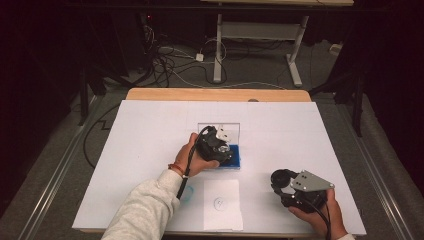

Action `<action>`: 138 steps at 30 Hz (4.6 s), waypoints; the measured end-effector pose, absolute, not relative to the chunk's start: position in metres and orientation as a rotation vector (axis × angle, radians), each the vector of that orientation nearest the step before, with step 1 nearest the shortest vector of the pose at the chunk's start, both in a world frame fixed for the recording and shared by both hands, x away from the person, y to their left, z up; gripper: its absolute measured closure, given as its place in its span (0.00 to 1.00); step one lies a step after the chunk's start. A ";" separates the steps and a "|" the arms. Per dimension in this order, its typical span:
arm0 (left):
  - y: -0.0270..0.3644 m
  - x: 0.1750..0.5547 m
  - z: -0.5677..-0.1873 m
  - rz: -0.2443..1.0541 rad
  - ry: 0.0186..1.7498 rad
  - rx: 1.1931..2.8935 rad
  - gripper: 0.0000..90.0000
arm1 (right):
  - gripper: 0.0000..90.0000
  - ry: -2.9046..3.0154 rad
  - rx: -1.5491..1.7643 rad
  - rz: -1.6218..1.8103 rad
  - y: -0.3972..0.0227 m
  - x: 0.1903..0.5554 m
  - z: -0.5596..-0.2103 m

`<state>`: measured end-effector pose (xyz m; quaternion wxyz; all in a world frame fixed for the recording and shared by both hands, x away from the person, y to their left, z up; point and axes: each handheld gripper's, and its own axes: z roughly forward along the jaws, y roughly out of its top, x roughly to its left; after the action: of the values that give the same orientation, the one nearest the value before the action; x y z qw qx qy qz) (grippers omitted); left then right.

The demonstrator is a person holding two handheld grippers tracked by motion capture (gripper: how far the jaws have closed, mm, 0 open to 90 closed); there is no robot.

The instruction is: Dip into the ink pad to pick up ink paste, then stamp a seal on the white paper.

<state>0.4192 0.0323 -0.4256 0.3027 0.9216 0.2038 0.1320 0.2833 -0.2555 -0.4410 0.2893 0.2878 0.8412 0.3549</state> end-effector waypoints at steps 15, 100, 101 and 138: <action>0.032 0.415 -0.427 0.378 0.543 2.436 0.60 | 0.43 2.242 0.764 0.945 -0.255 0.283 -0.441; 0.144 0.340 -0.386 0.488 0.482 2.227 0.61 | 0.43 2.200 0.772 0.991 -0.260 0.282 -0.435; 0.146 0.340 -0.386 0.494 0.485 2.229 0.61 | 0.43 2.201 0.772 0.993 -0.260 0.282 -0.435; 0.192 0.307 -0.383 0.490 0.557 2.192 0.61 | 0.43 2.215 0.760 0.991 -0.257 0.281 -0.435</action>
<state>0.3073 0.1917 -0.3828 0.4020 0.8674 0.2202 0.1938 0.2813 -0.2571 -0.4352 0.2950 0.2857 0.8323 0.3723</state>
